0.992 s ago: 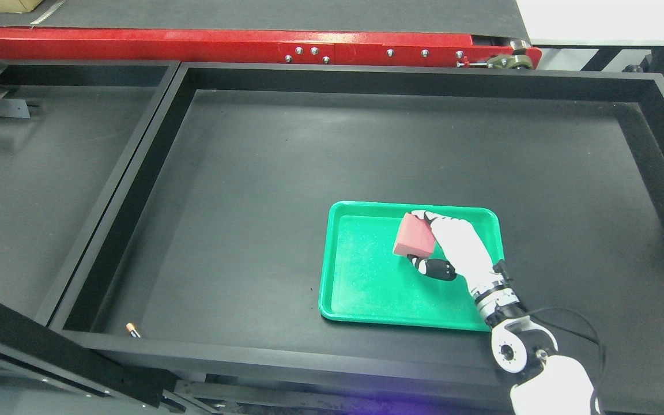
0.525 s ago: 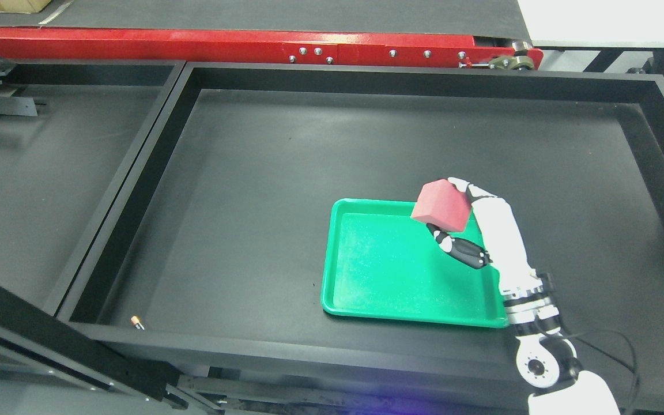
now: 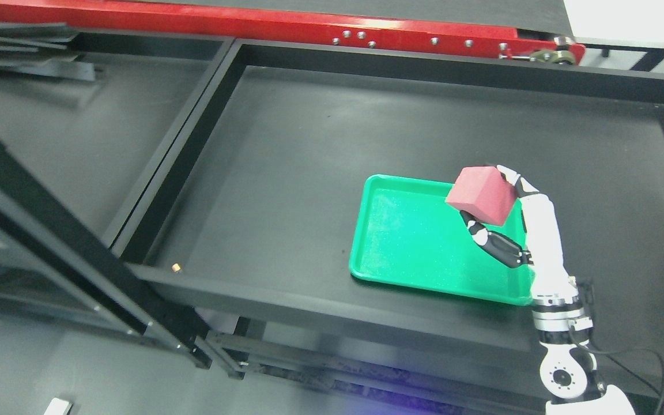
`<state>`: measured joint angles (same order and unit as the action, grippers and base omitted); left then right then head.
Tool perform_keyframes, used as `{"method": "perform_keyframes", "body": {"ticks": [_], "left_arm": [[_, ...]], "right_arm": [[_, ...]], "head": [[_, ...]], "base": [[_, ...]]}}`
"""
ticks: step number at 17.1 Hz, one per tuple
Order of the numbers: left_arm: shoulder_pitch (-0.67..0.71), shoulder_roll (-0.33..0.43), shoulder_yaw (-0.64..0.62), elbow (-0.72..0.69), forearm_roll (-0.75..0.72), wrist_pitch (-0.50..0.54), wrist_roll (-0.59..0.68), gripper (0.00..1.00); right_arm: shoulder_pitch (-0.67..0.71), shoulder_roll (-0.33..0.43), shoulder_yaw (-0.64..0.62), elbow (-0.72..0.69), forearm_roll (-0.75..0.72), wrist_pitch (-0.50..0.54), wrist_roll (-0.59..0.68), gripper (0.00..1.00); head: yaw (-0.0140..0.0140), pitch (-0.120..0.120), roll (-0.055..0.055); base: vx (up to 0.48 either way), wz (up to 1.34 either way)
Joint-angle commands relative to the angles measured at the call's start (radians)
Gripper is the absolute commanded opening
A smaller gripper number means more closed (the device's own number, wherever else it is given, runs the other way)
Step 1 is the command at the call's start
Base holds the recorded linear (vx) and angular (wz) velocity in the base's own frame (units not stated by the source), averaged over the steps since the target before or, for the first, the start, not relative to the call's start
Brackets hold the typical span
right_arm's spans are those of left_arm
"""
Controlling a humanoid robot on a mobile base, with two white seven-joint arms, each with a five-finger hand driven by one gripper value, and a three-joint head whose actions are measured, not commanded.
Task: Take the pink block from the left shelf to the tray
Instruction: 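Hold the pink cube in the right hand while turning to the blue tray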
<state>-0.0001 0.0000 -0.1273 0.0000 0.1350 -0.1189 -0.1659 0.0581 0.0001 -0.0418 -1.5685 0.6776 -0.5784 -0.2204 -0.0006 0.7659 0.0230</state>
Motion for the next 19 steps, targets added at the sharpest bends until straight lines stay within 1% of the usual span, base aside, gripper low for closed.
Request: {"method": "perform_keyframes", "body": {"ticks": [1,7,19], "left_arm": [[0.02,0.017,0.0,-0.017,0.0,0.001,0.0,1.0],[0.02,0.017,0.0,-0.017,0.0,0.001,0.0,1.0],[0.02,0.017,0.0,-0.017,0.0,0.001,0.0,1.0]], "right_arm": [[0.008,-0.018,-0.049,-0.041,-0.026,-0.008,0.001,0.05],[0.022,-0.018,-0.049,-0.041,-0.026,-0.008,0.004,0.05],[0.029,-0.018,-0.046,-0.044,-0.043,-0.034,0.003,0.05]], "head": [[0.0,0.0,0.0],[0.0,0.0,0.0],[0.0,0.0,0.0]], "base": [[-0.159,0.31],[-0.14,0.56],[-0.173,0.84]]}}
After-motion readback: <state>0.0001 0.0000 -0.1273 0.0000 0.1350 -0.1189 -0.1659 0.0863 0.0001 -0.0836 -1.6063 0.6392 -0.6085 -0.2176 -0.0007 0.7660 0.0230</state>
